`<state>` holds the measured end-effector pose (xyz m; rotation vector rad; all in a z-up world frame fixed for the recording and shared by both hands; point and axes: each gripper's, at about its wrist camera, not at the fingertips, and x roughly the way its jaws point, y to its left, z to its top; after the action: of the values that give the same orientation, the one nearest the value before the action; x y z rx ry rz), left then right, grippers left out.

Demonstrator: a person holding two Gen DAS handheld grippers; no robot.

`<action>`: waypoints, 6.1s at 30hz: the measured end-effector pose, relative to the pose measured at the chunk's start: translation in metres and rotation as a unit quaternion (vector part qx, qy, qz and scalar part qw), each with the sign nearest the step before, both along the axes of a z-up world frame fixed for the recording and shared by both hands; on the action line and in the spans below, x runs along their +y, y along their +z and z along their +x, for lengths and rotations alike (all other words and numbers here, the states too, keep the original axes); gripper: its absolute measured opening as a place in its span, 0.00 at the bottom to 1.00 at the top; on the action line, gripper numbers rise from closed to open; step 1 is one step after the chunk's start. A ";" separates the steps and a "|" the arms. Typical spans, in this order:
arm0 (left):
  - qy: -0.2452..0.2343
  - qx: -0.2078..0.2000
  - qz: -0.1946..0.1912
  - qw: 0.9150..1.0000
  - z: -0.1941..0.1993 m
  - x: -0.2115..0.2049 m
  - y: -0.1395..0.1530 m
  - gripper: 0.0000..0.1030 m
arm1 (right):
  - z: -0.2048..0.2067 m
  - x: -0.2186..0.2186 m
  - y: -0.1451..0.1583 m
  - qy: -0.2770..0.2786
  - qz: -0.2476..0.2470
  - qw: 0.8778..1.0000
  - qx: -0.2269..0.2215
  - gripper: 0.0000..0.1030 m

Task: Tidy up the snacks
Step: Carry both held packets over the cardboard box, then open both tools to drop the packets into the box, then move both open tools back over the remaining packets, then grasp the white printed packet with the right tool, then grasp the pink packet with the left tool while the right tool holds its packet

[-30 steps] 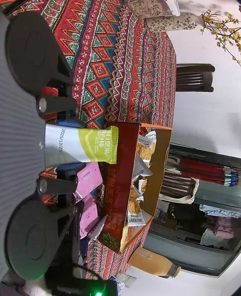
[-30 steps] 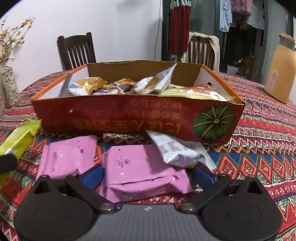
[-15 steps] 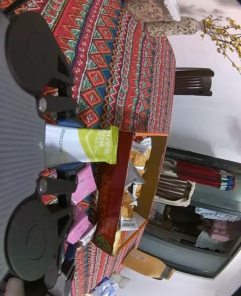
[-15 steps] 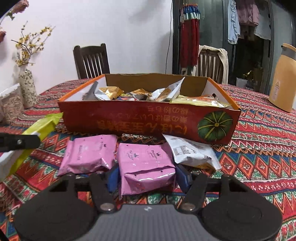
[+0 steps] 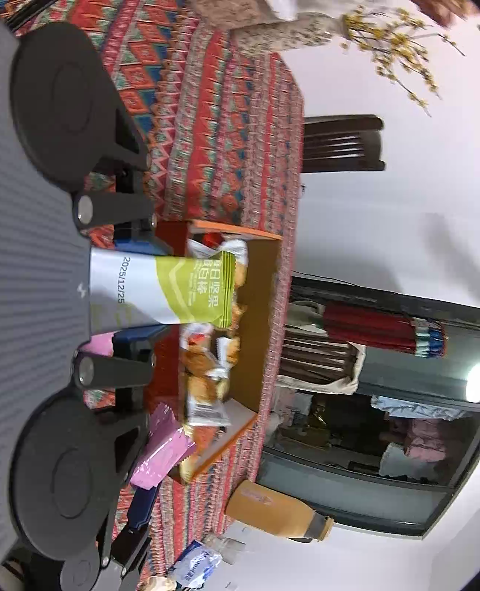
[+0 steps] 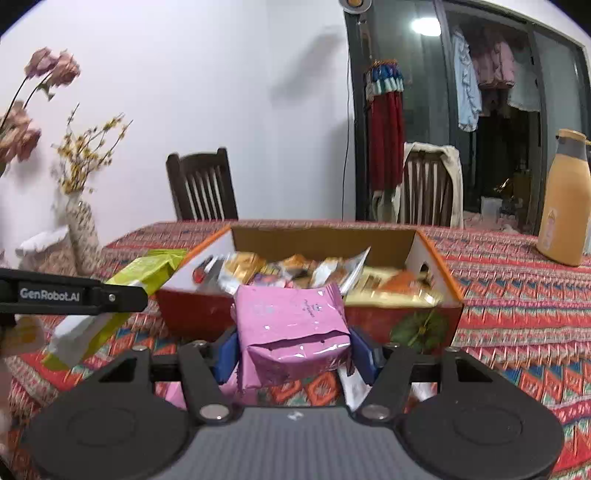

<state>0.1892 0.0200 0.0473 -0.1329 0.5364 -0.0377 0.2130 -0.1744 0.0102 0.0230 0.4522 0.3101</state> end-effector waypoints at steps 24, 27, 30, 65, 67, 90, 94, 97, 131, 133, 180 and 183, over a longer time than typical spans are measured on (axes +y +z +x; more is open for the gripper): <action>0.040 -0.001 0.014 0.999 0.148 -0.041 -0.011 0.37 | 0.131 -0.040 -0.002 -0.069 0.030 0.997 -0.020 0.60; 0.043 0.004 0.012 0.999 0.148 -0.039 -0.014 0.37 | 0.135 -0.040 -0.007 -0.069 0.027 0.997 -0.013 0.60; 0.043 -0.001 0.012 0.999 0.141 -0.038 -0.016 0.38 | 0.134 -0.037 -0.010 -0.068 0.024 0.997 -0.013 0.60; 0.117 -0.045 0.015 0.992 0.076 -0.016 0.016 1.00 | 0.086 -0.034 0.015 -0.057 0.037 0.995 -0.073 1.00; 0.116 -0.040 0.020 0.992 0.070 -0.012 0.014 1.00 | 0.082 -0.034 0.020 -0.063 0.029 0.995 -0.073 1.00; 0.085 0.006 0.031 0.996 0.034 0.011 -0.055 1.00 | 0.051 -0.034 -0.047 -0.056 -0.008 0.997 0.055 1.00; 0.079 0.009 0.027 0.996 0.037 0.013 -0.061 1.00 | 0.059 -0.038 -0.062 -0.056 0.011 0.995 0.086 1.00; 0.082 0.007 0.012 0.997 0.035 0.018 -0.061 1.00 | 0.060 -0.037 -0.065 -0.055 0.013 0.994 0.091 1.00; 0.088 0.042 -0.039 0.994 0.041 0.036 -0.068 1.00 | 0.088 -0.020 -0.070 -0.046 -0.059 0.988 0.136 0.91; 0.086 0.043 -0.036 0.995 0.042 0.035 -0.069 1.00 | 0.081 -0.020 -0.070 -0.036 -0.056 0.990 0.122 0.74; 0.061 0.133 0.076 0.986 0.067 -0.063 -0.095 0.98 | 0.056 -0.031 -0.058 -0.030 -0.007 0.999 0.045 0.49; 0.054 0.128 0.067 0.988 0.063 -0.063 -0.091 0.82 | 0.055 -0.031 -0.058 -0.027 -0.004 0.999 0.044 0.49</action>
<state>0.2526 -0.0432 -0.0437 -0.0352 0.7852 0.1217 0.2681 -0.2055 -0.0474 0.0421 0.5382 0.2541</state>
